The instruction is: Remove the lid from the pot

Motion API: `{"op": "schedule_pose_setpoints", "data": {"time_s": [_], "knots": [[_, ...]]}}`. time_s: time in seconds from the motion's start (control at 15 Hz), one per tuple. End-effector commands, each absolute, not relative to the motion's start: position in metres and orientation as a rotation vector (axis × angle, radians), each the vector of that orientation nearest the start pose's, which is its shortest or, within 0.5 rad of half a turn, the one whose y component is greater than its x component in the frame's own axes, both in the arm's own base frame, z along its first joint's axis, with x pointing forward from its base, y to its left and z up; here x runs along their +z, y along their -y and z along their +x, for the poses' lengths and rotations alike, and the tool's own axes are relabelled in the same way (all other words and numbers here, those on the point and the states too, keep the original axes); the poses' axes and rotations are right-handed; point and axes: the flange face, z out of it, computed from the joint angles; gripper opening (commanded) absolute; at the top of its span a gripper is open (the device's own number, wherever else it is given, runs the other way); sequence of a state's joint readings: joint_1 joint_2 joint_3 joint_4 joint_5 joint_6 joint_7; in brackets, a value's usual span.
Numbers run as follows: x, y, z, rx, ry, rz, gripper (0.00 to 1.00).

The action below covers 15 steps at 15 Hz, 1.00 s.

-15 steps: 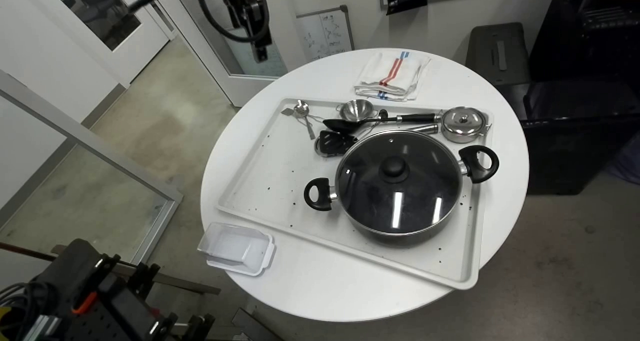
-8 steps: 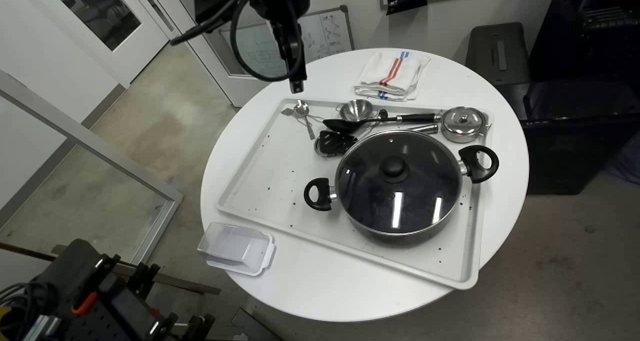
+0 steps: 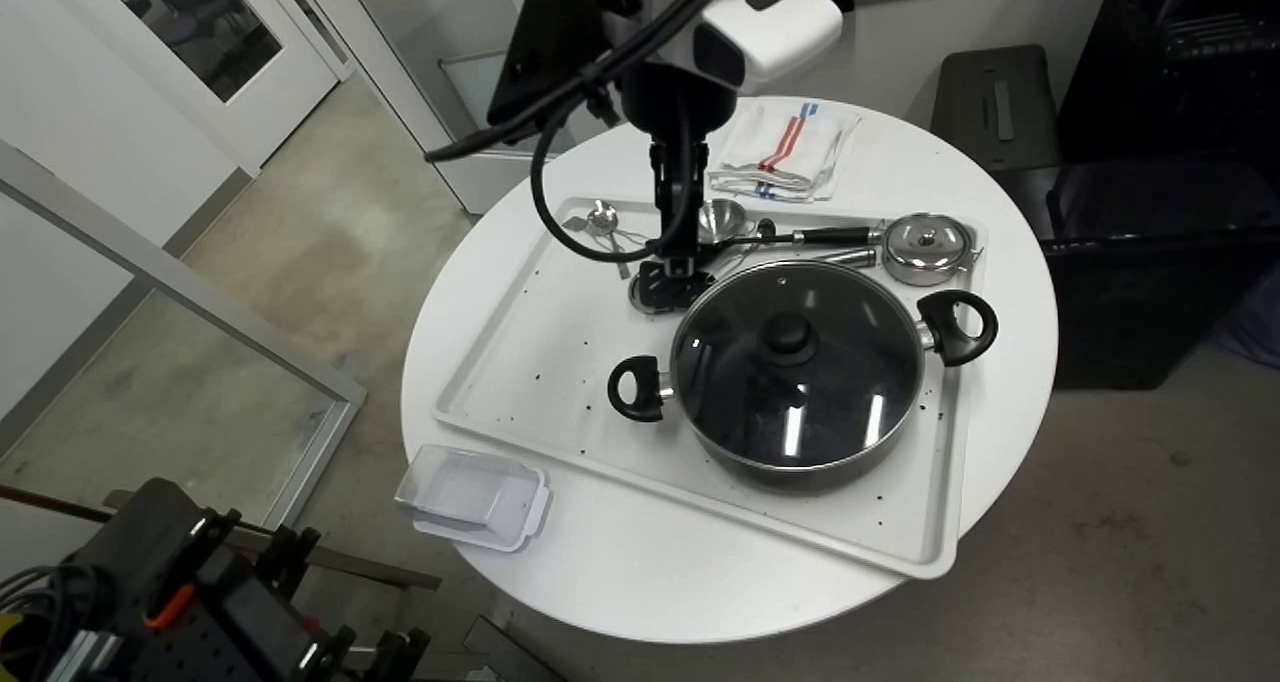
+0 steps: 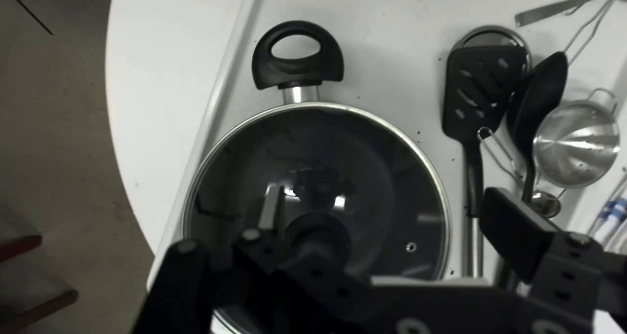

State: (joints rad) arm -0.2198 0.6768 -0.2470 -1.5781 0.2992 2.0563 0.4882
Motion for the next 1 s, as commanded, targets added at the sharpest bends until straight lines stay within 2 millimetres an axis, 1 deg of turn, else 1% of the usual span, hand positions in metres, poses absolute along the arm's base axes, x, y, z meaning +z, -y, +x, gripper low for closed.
{"op": "schedule_pose_setpoints", "data": {"time_s": [0.0, 0.2, 0.33, 0.6, 0.93], "knots": [[0.223, 0.297, 0.629, 0.241, -1.729, -2.592, 1.00], [0.208, 0.313, 0.631, 0.214, -1.842, -2.574, 1.00], [0.197, 0.320, 0.635, 0.189, -1.900, -2.566, 1.00], [0.175, 0.327, 0.644, 0.165, -1.979, -2.556, 1.00], [0.145, 0.332, 0.652, 0.152, -2.036, -2.557, 1.00]]}}
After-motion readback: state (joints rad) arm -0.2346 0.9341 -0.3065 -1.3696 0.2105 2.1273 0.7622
